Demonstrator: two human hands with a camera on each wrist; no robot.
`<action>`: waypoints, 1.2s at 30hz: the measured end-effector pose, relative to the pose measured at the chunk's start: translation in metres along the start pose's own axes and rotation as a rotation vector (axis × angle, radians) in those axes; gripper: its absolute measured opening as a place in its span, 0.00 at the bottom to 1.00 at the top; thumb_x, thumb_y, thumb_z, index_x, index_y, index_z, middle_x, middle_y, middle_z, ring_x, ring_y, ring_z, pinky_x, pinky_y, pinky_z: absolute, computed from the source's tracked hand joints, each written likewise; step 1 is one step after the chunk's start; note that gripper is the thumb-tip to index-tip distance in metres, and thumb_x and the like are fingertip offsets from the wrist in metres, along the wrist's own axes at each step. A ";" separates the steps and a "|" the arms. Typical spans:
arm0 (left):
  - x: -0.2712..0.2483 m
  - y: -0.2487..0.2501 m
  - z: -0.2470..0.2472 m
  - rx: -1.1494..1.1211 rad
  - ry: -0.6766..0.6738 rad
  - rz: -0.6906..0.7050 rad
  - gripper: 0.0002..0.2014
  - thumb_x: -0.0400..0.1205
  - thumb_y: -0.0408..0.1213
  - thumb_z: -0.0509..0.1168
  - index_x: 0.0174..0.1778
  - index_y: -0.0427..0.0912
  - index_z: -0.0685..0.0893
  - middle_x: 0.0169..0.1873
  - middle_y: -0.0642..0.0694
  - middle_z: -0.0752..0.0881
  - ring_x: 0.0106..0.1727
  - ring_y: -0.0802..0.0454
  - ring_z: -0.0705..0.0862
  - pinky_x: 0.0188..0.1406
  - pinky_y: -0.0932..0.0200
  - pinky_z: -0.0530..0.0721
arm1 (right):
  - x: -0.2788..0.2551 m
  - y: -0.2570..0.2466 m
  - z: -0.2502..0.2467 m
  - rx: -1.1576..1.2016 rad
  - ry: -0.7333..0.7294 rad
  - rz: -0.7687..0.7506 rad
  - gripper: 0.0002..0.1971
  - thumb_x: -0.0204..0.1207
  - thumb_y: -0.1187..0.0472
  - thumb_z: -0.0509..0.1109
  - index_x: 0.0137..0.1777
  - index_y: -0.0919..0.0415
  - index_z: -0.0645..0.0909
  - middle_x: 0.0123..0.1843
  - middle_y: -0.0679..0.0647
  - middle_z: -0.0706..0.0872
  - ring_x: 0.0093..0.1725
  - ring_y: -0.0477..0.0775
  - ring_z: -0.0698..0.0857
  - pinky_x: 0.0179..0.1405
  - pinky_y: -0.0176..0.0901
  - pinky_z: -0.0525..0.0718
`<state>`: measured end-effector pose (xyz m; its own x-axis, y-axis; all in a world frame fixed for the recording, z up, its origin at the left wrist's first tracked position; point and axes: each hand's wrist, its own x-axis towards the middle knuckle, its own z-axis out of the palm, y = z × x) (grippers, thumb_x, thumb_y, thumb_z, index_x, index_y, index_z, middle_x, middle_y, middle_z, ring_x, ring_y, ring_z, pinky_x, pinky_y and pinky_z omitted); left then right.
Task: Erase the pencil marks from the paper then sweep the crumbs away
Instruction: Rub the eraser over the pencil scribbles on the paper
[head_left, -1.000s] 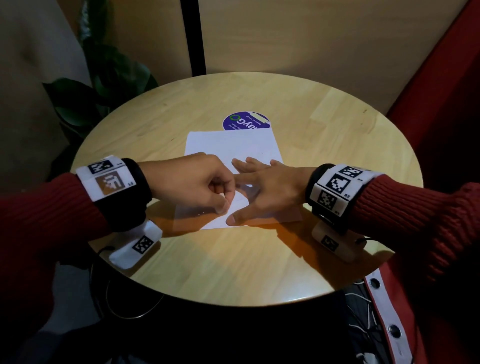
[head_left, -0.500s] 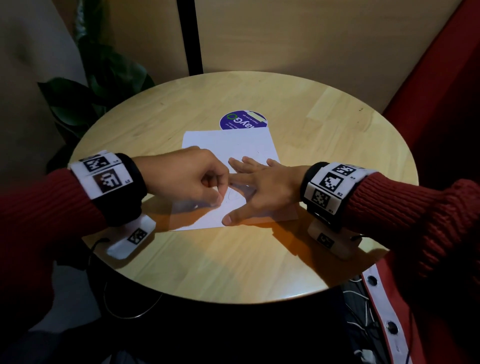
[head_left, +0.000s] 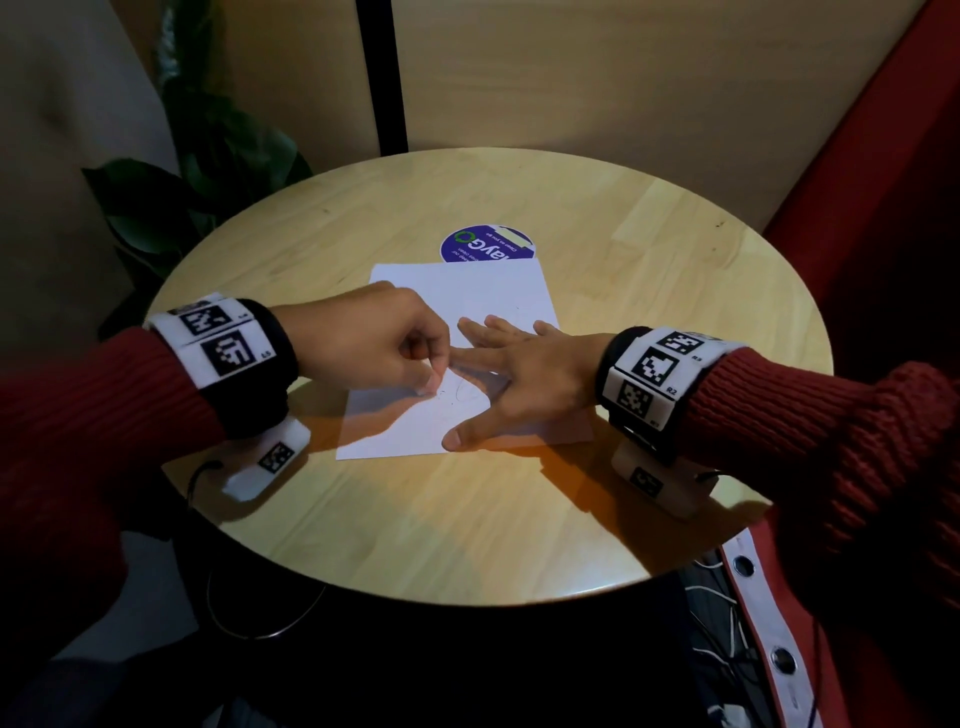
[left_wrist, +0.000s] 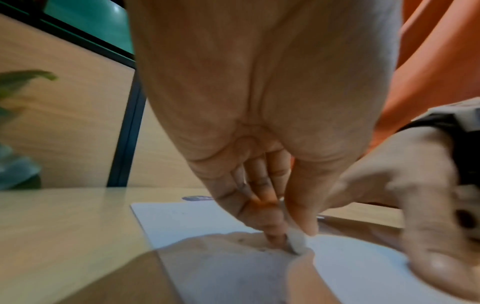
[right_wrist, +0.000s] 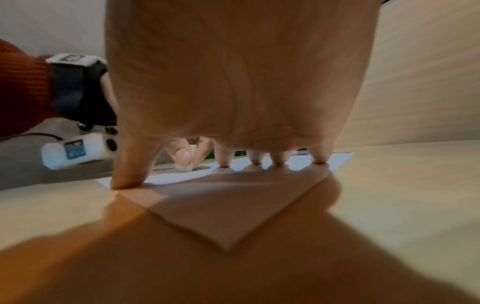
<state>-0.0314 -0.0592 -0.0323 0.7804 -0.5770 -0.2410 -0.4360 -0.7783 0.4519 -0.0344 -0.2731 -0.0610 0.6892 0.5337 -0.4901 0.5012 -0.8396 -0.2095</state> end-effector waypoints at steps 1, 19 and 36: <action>-0.001 0.004 0.003 -0.020 -0.059 0.023 0.04 0.83 0.37 0.79 0.45 0.53 0.95 0.36 0.56 0.95 0.36 0.65 0.88 0.38 0.72 0.80 | -0.001 0.000 0.000 0.004 0.001 -0.001 0.54 0.69 0.16 0.65 0.88 0.25 0.38 0.93 0.46 0.32 0.91 0.51 0.31 0.88 0.73 0.36; 0.018 0.012 0.005 -0.018 -0.165 0.076 0.04 0.83 0.36 0.78 0.46 0.51 0.95 0.36 0.56 0.95 0.34 0.67 0.88 0.39 0.72 0.80 | 0.006 0.005 0.005 0.045 0.031 0.018 0.67 0.63 0.14 0.66 0.92 0.42 0.33 0.93 0.43 0.31 0.90 0.45 0.31 0.90 0.66 0.35; 0.030 0.010 0.000 0.078 -0.091 0.057 0.02 0.82 0.39 0.78 0.45 0.52 0.94 0.33 0.60 0.93 0.36 0.67 0.86 0.39 0.70 0.79 | 0.007 0.006 0.006 0.048 0.038 -0.007 0.66 0.62 0.13 0.66 0.92 0.38 0.35 0.93 0.41 0.32 0.90 0.45 0.31 0.90 0.64 0.35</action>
<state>-0.0122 -0.0838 -0.0348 0.7108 -0.6384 -0.2954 -0.5151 -0.7583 0.3995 -0.0301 -0.2750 -0.0708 0.7052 0.5425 -0.4565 0.4811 -0.8391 -0.2539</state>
